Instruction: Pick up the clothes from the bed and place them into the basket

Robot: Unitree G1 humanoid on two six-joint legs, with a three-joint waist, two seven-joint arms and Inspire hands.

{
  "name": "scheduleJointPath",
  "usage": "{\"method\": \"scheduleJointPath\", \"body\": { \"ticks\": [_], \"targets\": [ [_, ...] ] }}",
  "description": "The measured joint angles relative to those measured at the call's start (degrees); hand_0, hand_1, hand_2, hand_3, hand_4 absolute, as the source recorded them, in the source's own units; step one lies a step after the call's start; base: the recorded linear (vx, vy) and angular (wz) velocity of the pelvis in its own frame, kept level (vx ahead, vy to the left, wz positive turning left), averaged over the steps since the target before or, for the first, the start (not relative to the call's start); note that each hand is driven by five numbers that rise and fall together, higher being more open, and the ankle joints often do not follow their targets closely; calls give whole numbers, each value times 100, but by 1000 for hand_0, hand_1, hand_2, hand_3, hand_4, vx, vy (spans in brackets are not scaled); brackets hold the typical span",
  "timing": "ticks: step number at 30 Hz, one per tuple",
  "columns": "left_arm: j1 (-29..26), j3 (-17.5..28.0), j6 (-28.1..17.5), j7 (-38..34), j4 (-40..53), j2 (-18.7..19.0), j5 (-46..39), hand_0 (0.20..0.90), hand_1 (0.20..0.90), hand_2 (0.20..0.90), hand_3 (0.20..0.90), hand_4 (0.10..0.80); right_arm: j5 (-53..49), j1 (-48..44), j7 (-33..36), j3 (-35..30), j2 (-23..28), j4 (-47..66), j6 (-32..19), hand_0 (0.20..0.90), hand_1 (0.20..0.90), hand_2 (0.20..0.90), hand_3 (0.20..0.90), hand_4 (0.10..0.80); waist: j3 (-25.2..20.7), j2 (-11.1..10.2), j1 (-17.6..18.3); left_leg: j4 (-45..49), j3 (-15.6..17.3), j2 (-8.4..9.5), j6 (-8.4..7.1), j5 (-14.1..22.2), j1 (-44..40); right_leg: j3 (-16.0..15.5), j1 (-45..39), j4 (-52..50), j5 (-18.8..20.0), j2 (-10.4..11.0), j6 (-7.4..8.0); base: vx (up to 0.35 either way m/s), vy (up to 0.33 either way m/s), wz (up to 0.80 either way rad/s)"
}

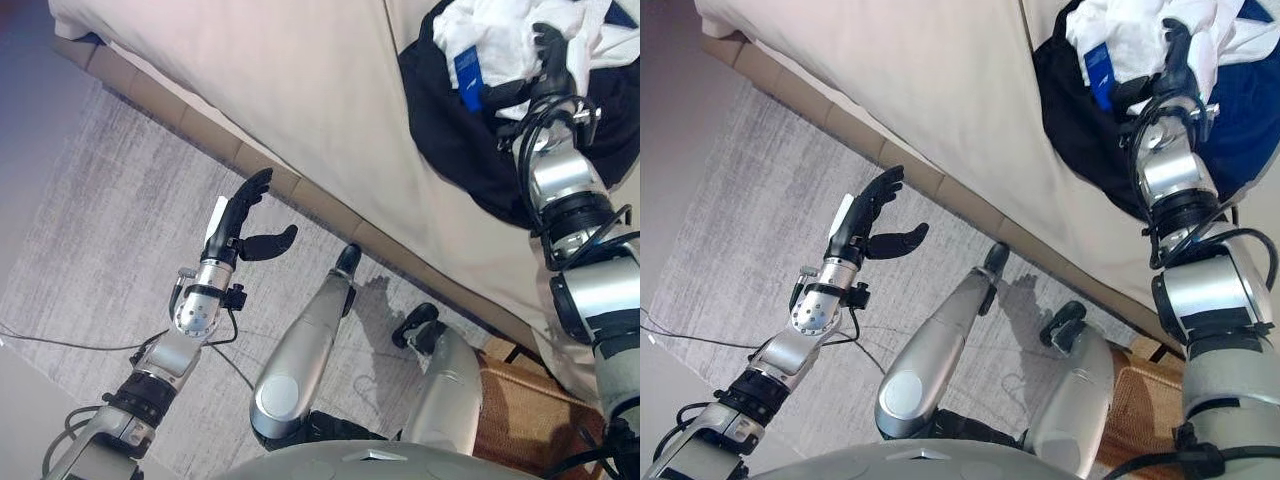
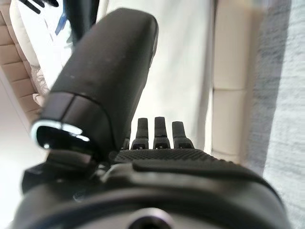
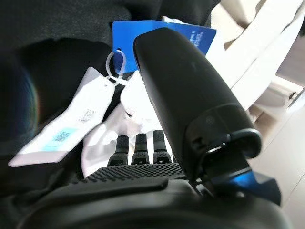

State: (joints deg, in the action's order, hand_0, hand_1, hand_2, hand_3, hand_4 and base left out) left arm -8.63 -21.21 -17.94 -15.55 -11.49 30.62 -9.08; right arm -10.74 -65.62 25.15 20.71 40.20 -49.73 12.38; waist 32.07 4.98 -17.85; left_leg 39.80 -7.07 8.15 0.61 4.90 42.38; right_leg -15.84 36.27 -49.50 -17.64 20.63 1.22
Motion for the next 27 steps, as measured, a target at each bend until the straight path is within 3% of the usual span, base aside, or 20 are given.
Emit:
{"method": "scheduleJointPath", "body": {
  "ticks": [2,3,16,18,25,27],
  "targets": [
    [30,-52,0,-53,57,66,-5,900,900,900,900,800,-43,-102,62,0,39,-14,62,359,359,359,269,169,0,1,41,188,69,-4,36,28,250,71,273,-235,-48,54,38,15,13,4],
    [88,-55,8,-62,128,77,-14,900,900,900,900,800,-52,-174,103,1,45,-72,78,300,300,300,200,100,1,0,50,282,118,-11,36,28,370,132,415,-347,-54,69,47,0,0,0],
    [291,-114,17,-71,263,189,-101,900,900,900,900,800,-441,-209,339,-1,198,-174,130,300,300,300,200,100,5,-7,114,375,286,-134,37,29,362,239,441,-332,-49,43,45,15,-7,-5],
    [313,-116,17,-92,272,191,-99,900,900,900,900,800,-595,-201,329,-1,197,-176,124,300,300,300,200,100,7,-10,111,342,327,-215,39,28,144,228,196,-217,-34,2,27,16,-16,-15],
    [247,-150,20,-107,297,192,-99,900,900,900,900,800,-674,-204,296,-2,248,-186,51,300,300,300,200,100,19,-31,166,-337,408,-255,82,17,-972,83,-914,544,29,-44,6,22,5,-8],
    [235,-154,28,-105,300,190,-99,900,900,900,900,800,-732,-216,238,-2,268,-196,48,300,300,300,200,100,16,-37,171,-548,441,-271,86,20,-1310,42,-1265,809,142,-56,59,68,17,-12]
  ]
}}
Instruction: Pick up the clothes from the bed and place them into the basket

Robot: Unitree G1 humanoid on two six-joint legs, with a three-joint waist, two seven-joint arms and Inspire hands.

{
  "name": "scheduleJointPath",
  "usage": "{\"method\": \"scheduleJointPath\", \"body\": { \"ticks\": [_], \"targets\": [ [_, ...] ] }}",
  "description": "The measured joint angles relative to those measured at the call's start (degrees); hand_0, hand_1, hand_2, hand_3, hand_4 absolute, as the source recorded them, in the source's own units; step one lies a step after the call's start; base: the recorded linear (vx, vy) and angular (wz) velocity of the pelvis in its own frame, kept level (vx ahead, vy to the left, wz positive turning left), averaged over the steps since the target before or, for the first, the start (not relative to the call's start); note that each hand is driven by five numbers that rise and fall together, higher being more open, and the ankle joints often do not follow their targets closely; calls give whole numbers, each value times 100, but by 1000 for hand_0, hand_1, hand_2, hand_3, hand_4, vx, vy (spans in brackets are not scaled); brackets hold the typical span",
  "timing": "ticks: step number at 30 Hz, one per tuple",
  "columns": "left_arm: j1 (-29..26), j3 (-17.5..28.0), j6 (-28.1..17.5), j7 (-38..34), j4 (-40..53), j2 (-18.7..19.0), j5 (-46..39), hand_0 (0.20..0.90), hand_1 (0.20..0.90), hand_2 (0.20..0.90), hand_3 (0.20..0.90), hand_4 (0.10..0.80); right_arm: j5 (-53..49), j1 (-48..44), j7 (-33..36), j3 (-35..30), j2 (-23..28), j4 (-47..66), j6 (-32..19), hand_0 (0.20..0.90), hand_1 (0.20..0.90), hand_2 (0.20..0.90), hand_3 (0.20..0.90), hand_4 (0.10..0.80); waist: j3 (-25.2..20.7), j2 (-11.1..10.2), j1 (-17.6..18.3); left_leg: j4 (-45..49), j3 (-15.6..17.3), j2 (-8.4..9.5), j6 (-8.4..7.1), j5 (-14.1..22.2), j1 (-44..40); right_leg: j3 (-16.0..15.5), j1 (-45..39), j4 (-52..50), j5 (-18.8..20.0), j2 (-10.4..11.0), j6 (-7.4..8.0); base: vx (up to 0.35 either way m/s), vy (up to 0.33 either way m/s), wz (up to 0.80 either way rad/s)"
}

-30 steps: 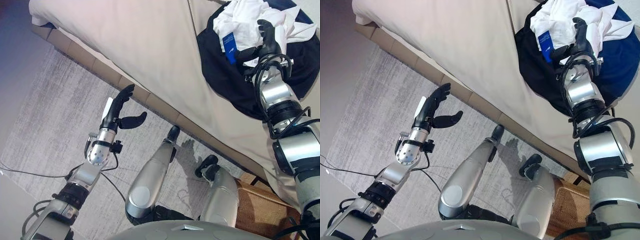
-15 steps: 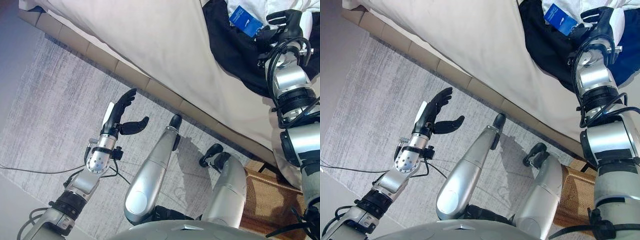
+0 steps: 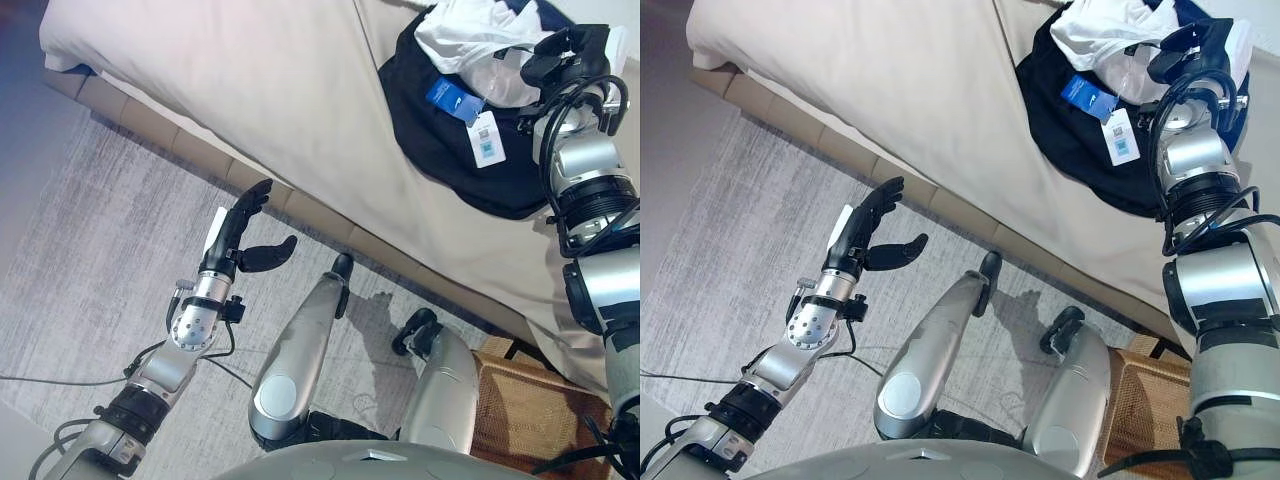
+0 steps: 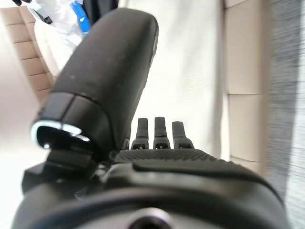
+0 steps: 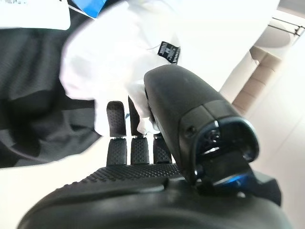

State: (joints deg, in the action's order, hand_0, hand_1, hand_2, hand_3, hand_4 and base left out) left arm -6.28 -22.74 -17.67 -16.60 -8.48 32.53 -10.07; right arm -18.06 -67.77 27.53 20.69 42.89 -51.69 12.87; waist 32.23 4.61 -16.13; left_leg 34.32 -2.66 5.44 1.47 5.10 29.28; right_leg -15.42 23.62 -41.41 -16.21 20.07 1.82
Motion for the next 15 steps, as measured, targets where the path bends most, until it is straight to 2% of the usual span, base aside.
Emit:
{"method": "scheduleJointPath", "body": {
  "ticks": [8,10,15],
  "targets": [
    [-169,-2,15,3,18,-5,2,900,900,900,900,800,-109,-17,-430,-29,585,-223,-35,300,300,300,200,100,-36,-101,6,-873,33,-105,21,-99,-1380,-242,-1439,1109,386,-208,197,63,-3,-7],
    [-213,5,34,11,25,7,2,900,900,900,900,800,-113,-49,-465,-118,685,-232,-41,300,300,300,200,100,-53,-177,1,-1011,77,-157,10,-103,-1536,-275,-1612,1343,436,-295,200,-26,-16,-12],
    [-321,4,360,76,19,1,28,900,900,900,900,800,-214,-68,-518,-198,958,-229,-46,300,300,300,200,100,-74,-242,39,-1269,115,-173,10,-103,-2050,-325,-2132,1671,459,-352,190,10,-7,-5]
  ]
}}
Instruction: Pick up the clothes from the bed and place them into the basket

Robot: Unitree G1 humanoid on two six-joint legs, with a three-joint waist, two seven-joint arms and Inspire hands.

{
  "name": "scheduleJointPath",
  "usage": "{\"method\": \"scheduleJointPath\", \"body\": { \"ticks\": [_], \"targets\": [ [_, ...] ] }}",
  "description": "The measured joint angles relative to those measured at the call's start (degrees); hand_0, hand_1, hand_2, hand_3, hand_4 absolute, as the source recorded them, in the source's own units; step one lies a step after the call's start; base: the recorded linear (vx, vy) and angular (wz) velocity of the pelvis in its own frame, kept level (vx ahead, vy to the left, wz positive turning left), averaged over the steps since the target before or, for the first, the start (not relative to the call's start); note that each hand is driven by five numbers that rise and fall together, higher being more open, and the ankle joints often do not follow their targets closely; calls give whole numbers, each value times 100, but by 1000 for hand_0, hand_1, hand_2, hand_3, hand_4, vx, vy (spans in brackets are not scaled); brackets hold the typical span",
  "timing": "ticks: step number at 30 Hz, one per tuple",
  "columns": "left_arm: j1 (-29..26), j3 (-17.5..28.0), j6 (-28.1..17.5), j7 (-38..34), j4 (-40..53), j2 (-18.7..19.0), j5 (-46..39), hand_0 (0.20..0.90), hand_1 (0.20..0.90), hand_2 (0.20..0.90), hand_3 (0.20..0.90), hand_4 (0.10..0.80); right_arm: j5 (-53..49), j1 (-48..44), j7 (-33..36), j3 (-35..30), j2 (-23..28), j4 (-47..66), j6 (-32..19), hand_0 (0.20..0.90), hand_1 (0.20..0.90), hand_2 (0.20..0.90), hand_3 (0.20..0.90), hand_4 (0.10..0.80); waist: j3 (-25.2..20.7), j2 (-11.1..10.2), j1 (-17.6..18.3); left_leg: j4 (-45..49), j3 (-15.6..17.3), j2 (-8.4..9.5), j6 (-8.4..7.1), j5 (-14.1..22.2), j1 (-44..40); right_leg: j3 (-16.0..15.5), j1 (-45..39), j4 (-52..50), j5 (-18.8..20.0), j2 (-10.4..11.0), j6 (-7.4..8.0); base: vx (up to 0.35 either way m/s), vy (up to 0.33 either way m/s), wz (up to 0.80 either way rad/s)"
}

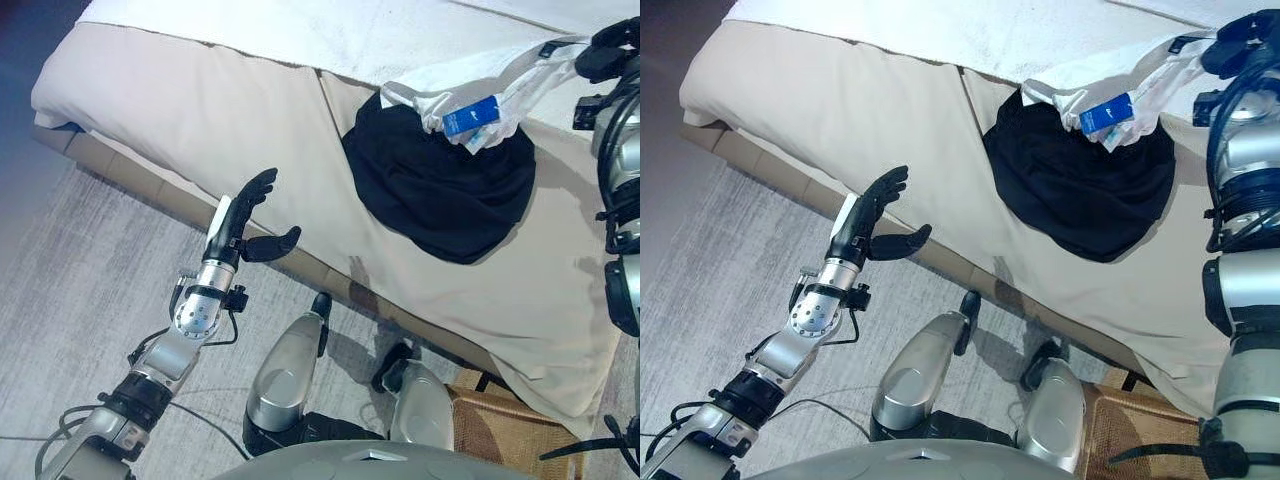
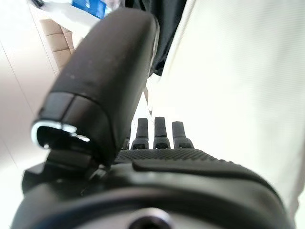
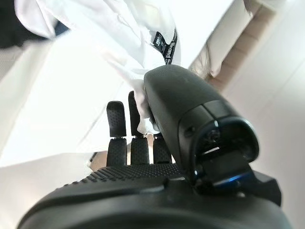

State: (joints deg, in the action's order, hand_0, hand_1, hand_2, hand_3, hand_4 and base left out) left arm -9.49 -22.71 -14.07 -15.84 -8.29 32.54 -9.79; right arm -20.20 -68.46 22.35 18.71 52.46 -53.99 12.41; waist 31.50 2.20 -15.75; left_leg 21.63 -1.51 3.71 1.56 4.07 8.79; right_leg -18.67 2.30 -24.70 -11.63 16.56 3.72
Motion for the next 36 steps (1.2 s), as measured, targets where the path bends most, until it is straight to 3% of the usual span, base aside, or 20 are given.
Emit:
{"method": "scheduleJointPath", "body": {
  "ticks": [6,8,11,15,20,21,23,24,25,26,27,29,30,33,36],
  "targets": [
    [28,-3,479,198,-290,22,-6,900,900,900,900,800,-120,-278,-80,0,176,81,-4,300,300,300,200,100,-40,-105,44,-368,139,-105,-1,0,-517,76,-432,424,139,-147,46,31,36,-14],
    [67,1,579,290,-371,151,-7,900,900,900,900,800,-120,-389,-126,-1,238,143,-6,300,300,300,200,100,-156,-236,165,-472,199,-121,-2,0,-549,101,-470,592,172,-185,88,-2,65,-16],
    [57,-4,760,488,-394,285,-6,900,900,900,900,800,-119,-694,-219,0,388,167,-6,300,300,300,200,100,-167,-261,271,-709,331,-181,-47,-41,-838,256,-708,970,416,-299,83,-23,72,-28],
    [7,5,764,499,-397,392,-31,900,900,900,900,800,-118,-699,-284,6,736,290,-51,300,300,300,200,100,-606,-486,489,-956,548,-171,-45,-73,-773,412,-622,1377,600,-331,206,-4,48,-23],
    [-6,-5,763,514,-622,326,-157,900,900,900,900,800,-118,-700,-228,16,828,303,-82,300,300,300,200,100,-1205,-576,843,-1278,833,-167,-58,-134,-771,555,-661,2177,1106,-353,341,-138,-36,-32],
    [-27,-4,763,512,-624,330,-167,900,900,900,900,800,-118,-702,-159,23,830,307,-85,300,300,300,200,100,-1245,-569,934,-1295,894,-175,-45,-143,-781,547,-649,2206,1165,-355,305,-201,-21,-38],
    [-117,9,764,493,-624,354,-321,900,900,900,900,800,-126,-700,-31,202,833,302,-74,300,300,300,200,100,-1261,-540,998,-1289,1161,-321,-44,-143,-839,508,-499,2154,1407,-474,26,-291,-61,-70],
    [-202,14,774,477,-624,365,-388,900,900,900,900,800,-129,-700,-30,236,836,308,-72,300,300,300,200,100,-1269,-525,1008,-1289,1333,-436,-42,-144,-850,375,-432,2192,1538,-557,-144,-282,-141,-80],
    [-290,16,780,459,-626,358,-411,900,900,900,900,800,-145,-700,-29,236,844,312,-72,300,300,300,200,100,-1272,-522,1013,-1292,1436,-513,-40,-143,-853,207,-365,2182,1584,-596,-206,-223,-194,-77],
    [-366,81,801,398,-634,257,-457,900,900,900,900,800,-191,-702,-27,235,849,367,-74,300,300,300,200,100,-1303,-452,1010,-1325,1651,-689,-28,-146,-859,-11,-315,2040,1324,-624,-299,-254,-258,-83],
    [-410,185,827,330,-635,140,-539,900,900,900,900,800,-247,-698,-33,235,854,387,-80,300,300,300,200,100,-1345,-406,935,-1321,1796,-785,5,-125,-864,-215,-204,1695,1174,-491,-336,-201,-198,-73],
    [-461,306,860,236,-635,117,-634,900,900,900,900,800,-307,-698,-32,235,864,482,-87,300,300,300,200,100,-1383,-445,896,-1308,1877,-818,6,-124,-873,-248,-280,1784,1313,-323,-264,-132,-219,-59],
    [-536,369,925,205,-676,111,-662,900,900,900,900,800,-331,-698,-28,235,916,566,-101,300,300,300,200,100,-1423,-514,983,-1346,1878,-784,0,-128,-873,-202,-468,2156,1749,-257,-100,-139,-327,-37],
    [-442,478,934,140,-675,4,-758,900,900,900,900,800,-339,-673,-23,265,963,599,-135,300,300,300,200,100,-1428,-513,1011,-1617,1905,-837,-137,-252,-1104,-201,-868,2846,1803,-492,-43,-144,-241,-27],
    [-381,477,946,107,-675,-173,-759,900,900,900,900,800,-379,-669,1,284,987,555,-131,300,300,300,200,100,-1429,-512,1176,-1836,1947,-998,-304,-456,-1263,-137,-944,2992,1805,-737,-41,-161,-191,-20]
  ]
}}
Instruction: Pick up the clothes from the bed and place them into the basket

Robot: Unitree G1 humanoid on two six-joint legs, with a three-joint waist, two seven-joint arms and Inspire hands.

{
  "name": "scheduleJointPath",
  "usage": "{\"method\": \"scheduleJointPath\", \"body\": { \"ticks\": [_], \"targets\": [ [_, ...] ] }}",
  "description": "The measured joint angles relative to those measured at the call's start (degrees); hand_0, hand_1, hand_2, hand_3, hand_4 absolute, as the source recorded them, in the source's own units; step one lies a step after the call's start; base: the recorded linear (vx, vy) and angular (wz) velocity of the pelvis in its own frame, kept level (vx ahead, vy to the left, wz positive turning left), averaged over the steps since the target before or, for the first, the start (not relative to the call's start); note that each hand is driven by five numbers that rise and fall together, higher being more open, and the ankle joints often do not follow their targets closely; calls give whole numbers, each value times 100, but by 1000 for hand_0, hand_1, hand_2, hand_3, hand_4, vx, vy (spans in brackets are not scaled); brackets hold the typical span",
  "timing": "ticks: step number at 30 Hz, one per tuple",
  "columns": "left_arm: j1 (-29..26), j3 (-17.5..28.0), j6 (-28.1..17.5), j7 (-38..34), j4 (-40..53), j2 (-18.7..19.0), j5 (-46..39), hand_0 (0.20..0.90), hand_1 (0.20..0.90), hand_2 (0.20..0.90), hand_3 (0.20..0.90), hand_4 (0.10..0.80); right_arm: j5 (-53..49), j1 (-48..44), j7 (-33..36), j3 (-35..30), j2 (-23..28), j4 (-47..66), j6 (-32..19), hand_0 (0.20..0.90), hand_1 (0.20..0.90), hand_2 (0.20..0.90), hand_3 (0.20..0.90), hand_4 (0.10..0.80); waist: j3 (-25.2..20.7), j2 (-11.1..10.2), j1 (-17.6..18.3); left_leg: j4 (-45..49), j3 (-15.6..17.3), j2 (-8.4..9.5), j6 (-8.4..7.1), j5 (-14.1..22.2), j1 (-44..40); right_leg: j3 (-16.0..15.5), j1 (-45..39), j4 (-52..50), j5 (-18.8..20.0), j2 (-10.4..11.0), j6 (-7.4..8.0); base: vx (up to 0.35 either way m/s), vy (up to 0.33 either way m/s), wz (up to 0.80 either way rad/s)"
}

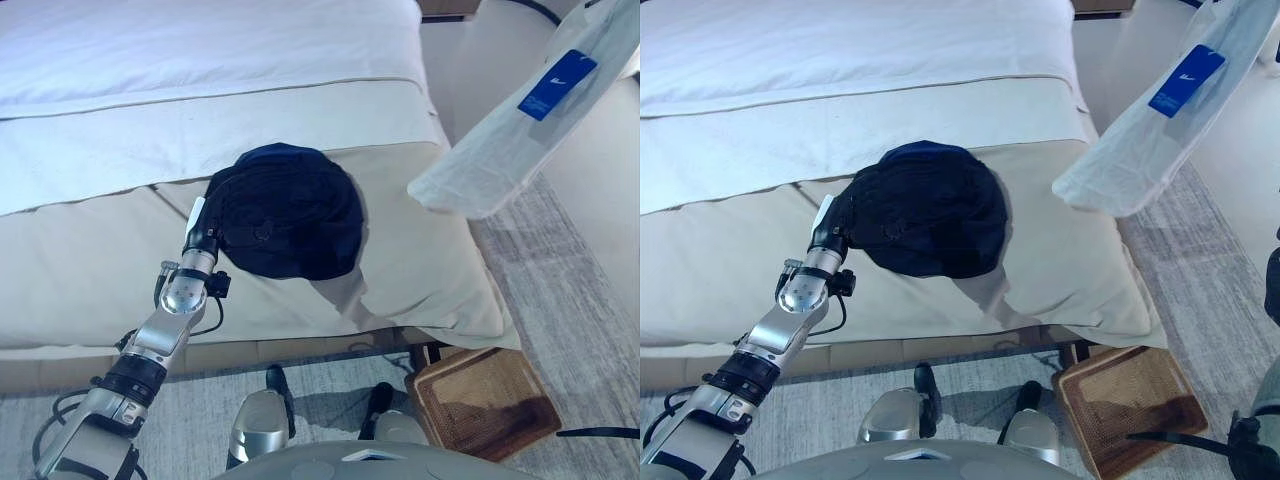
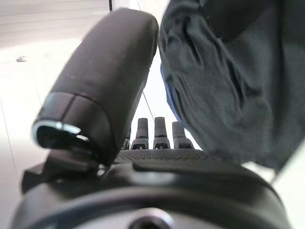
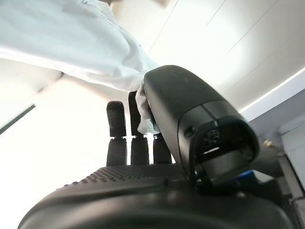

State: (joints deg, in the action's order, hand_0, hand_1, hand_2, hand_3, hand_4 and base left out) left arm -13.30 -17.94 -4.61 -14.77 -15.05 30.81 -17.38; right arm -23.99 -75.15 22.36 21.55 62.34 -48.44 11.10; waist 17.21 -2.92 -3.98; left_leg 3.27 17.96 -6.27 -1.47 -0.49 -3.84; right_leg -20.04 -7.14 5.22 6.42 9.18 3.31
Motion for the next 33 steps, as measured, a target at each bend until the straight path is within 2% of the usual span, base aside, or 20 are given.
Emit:
{"method": "scheduleJointPath", "body": {
  "ticks": [3,7,9,10,11,13,14,17,19,21,26,33],
  "targets": [
    [-23,-16,-2,-2,-1,-216,-1,900,900,900,900,800,-84,-11,2,0,166,2,-8,300,300,300,200,100,-1,1,159,-93,7,-181,-68,-135,-92,73,-4,1,-1,-200,-1,-147,-124,-17],
    [-32,-18,-21,-8,-47,-385,-67,900,900,900,900,800,-76,-19,62,-2,343,-8,-36,300,300,300,200,100,0,-4,211,63,-199,-250,-87,-171,-114,305,24,-2,-1,-278,-1,-178,-37,-29],
    [-37,-18,-48,-34,-202,-423,-79,900,900,900,900,800,-73,-139,62,178,344,-146,-139,300,300,300,200,100,0,-35,191,600,-586,-216,-95,-149,79,471,62,-36,31,-185,-46,-154,51,-54],
    [-7,-25,-54,-66,-204,-426,-81,900,900,900,900,800,-78,-128,75,185,355,-157,-198,300,300,300,200,100,-49,-96,193,496,-739,-65,-163,78,190,685,136,-22,45,-7,-66,-78,62,-57],
    [-25,-22,-54,-77,-199,-461,-81,900,900,900,900,800,-77,-124,82,135,392,-90,-216,300,300,300,200,100,-103,4,236,-201,-728,10,-149,-43,15,726,222,-19,45,-45,-66,-48,66,-42],
    [-101,-20,-51,-118,-208,-490,-80,900,900,900,900,800,-76,83,109,-46,390,32,-222,300,300,300,200,100,-228,233,403,-628,-603,-27,-120,-380,-92,781,290,-3,14,-207,-23,-15,37,-20],
    [-228,-56,-39,-146,-265,-497,-81,900,900,900,900,800,-72,404,112,-331,391,137,-198,300,300,300,200,100,-225,203,503,-778,-638,19,-191,-450,-177,805,269,-4,19,-190,-25,-10,15,-8],
    [-478,-93,-35,-180,-309,-498,-82,900,900,900,900,800,-67,715,108,-631,394,146,-169,300,300,300,200,100,-252,153,646,-834,-536,185,-186,-440,-282,887,257,0,16,-43,-21,-24,-6,-10],
    [-541,-83,-36,-214,-308,-471,-82,900,900,900,900,800,-69,970,65,-863,394,149,-179,300,300,300,200,100,-289,133,710,-837,-513,216,-206,-408,-284,955,277,2,-13,-14,21,-29,-14,-9],
    [-535,-86,-18,-233,-309,-456,-82,900,900,900,900,800,-73,1273,-32,-1019,394,149,-180,300,300,300,200,100,-303,128,706,-837,-428,208,-208,-401,-338,1045,286,2,-4,-24,112,-44,-19,-20],
    [-536,-139,118,-224,-309,-458,-81,900,900,900,900,800,-80,2262,-186,-1425,359,204,-191,300,300,300,200,100,-318,137,839,-839,-287,150,-189,-375,-403,1207,301,2,-3,-85,120,-30,-24,-18],
    [-532,-202,201,-175,-308,-515,-70,900,900,900,900,800,-76,3359,-173,-2185,-141,339,-198,300,300,300,200,100,-441,231,1098,-839,-135,60,-201,-382,-454,1335,337,0,-1,-189,120,-37,-30,-12]
  ]
}}
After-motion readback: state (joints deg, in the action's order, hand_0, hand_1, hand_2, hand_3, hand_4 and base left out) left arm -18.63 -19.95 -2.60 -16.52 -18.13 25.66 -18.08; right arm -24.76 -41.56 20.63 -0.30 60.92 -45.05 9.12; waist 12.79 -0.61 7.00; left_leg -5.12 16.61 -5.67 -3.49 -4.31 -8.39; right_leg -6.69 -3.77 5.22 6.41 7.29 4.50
